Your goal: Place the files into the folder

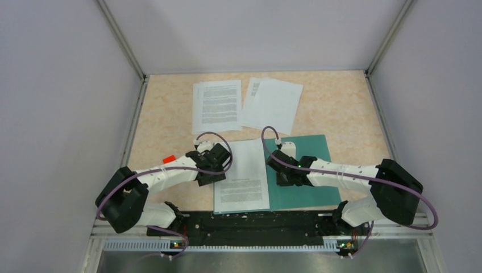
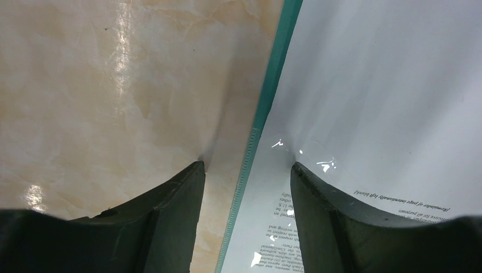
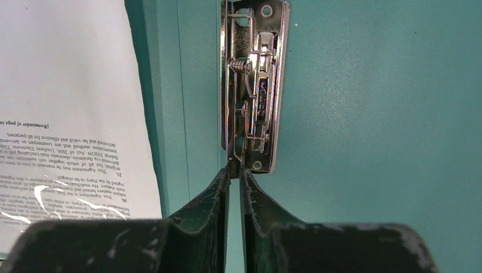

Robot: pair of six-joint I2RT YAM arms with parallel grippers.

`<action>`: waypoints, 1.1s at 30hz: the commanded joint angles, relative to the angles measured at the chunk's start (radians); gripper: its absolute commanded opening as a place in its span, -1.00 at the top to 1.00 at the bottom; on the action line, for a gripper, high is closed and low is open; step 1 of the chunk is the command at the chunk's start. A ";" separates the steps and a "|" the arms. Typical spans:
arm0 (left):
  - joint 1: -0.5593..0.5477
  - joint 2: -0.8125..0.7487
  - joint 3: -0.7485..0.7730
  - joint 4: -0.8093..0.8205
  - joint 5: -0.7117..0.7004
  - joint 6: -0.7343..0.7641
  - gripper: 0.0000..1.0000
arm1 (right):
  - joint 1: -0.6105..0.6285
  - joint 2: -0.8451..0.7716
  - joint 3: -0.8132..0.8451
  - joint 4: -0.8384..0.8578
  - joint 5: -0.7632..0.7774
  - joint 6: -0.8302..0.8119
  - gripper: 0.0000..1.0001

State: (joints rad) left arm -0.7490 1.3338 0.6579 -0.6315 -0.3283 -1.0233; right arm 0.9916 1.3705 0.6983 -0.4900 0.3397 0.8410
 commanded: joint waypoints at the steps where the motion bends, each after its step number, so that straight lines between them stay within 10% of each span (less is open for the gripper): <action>1: 0.002 0.052 -0.034 0.014 -0.002 -0.027 -0.25 | -0.005 0.013 -0.013 -0.006 0.022 0.009 0.81; 33: 0.057 0.131 -0.031 0.022 0.058 -0.027 -0.26 | -0.007 0.035 -0.070 -0.245 0.155 0.153 1.00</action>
State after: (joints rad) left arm -0.7101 1.3899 0.6933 -0.6575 -0.2848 -1.0275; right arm 0.9928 1.3861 0.6872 -0.5152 0.4030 1.0023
